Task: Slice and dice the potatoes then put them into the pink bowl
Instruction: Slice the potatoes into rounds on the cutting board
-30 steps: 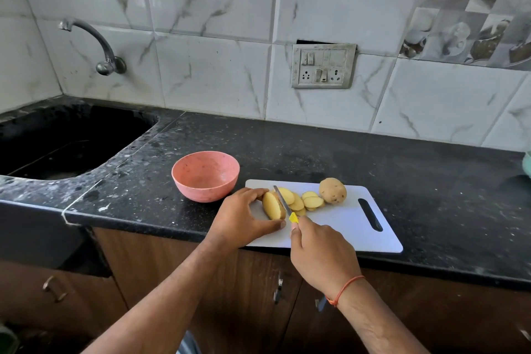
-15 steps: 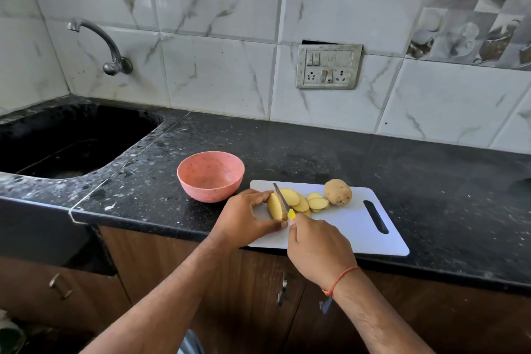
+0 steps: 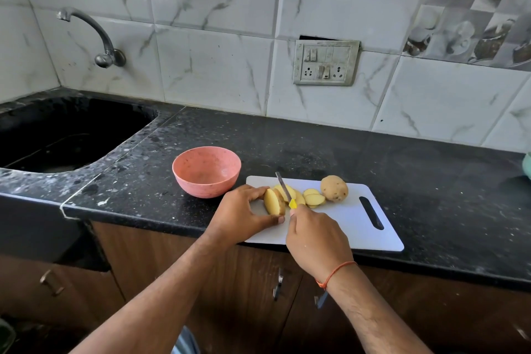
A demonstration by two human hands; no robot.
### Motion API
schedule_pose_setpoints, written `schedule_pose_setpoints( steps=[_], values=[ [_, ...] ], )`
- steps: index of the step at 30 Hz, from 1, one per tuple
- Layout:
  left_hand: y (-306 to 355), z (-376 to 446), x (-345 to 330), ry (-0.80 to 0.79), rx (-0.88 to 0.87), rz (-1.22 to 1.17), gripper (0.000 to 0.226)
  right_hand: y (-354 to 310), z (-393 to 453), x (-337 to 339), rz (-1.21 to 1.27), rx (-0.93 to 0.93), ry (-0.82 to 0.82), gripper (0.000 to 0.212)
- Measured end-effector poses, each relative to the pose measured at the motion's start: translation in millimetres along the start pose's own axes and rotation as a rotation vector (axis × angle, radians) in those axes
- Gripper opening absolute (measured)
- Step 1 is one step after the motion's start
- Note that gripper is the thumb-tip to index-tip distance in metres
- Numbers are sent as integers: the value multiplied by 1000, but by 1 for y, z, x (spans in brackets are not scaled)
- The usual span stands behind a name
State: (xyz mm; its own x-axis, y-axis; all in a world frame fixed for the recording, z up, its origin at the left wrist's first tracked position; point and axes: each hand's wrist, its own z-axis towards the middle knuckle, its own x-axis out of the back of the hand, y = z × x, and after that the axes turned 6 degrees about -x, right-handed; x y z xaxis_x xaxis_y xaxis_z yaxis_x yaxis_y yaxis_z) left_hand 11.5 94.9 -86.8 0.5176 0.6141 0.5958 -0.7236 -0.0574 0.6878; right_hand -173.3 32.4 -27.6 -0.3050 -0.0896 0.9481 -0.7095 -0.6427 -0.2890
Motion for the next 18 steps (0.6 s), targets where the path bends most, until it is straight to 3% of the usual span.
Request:
schedule_pose_setpoints(
  steps=[18],
  values=[
    [2,0,2,-20,-28,-13,61,-3,-2,-8,-29,26,-15,22]
  ],
)
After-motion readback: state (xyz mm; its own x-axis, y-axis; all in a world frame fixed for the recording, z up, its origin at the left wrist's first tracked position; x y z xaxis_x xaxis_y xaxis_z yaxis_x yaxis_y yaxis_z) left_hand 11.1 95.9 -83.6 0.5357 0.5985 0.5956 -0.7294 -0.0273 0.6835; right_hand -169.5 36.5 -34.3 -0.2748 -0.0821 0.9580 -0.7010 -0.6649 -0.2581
